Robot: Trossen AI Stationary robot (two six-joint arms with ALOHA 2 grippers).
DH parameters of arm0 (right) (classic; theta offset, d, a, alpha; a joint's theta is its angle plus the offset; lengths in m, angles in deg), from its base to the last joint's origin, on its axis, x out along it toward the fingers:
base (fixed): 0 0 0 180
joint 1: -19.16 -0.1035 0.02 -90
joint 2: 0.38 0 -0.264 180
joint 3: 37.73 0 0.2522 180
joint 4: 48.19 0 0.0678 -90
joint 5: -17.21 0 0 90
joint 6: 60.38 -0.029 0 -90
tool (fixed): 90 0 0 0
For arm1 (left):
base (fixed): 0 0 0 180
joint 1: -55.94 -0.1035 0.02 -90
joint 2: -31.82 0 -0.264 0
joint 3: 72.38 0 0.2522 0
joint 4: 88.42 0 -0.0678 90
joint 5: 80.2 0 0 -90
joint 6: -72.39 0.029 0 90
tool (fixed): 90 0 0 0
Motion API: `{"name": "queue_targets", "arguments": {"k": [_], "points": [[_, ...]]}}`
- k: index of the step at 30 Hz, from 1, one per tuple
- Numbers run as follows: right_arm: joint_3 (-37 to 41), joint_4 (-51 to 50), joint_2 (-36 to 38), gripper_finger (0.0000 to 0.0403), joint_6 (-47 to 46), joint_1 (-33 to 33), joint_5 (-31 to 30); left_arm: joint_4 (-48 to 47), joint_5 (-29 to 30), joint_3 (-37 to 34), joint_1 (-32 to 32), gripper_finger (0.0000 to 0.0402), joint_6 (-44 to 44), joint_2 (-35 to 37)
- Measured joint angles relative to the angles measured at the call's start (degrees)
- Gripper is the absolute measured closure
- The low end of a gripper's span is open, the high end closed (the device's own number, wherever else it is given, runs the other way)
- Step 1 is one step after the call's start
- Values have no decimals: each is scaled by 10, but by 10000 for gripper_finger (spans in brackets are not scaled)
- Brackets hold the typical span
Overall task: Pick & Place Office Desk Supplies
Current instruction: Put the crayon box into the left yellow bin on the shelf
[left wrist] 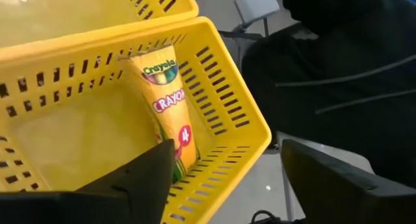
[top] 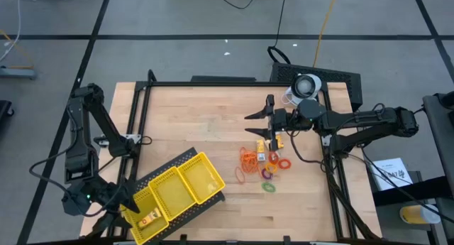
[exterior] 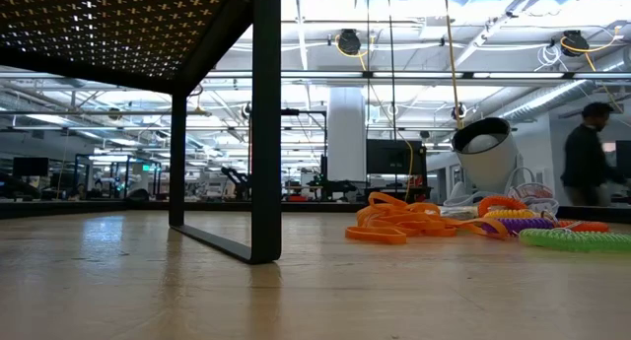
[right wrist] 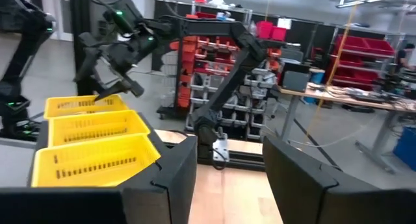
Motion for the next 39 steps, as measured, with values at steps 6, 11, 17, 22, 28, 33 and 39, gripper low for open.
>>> {"name": "queue_targets", "arguments": {"k": [6, 11, 17, 22, 28, 33, 39], "points": [[0, 0, 0, 236, 0, 0, -2, 5, 23, 0, -1, 88, 53, 13], [0, 0, 0, 234, 0, -1, -1, 18, 75, 0, -26, 91, 141, 45], [0, -42, 10, 235, 6, -1, -1, 105, 137, 0, -81, 89, 335, 97], [0, -111, 47, 232, 3, 4, -1, 158, 347, 0, -137, 89, 532, 118], [0, -228, 104, 239, -10, 3, -2, 166, 497, 0, -216, 89, 612, 118], [20, -288, 124, 242, -45, 3, -3, 149, 365, 0, -297, 91, 632, 117], [69, -288, 132, 242, -50, 3, -19, 154, 165, -27, -446, 118, 649, 70]]}}
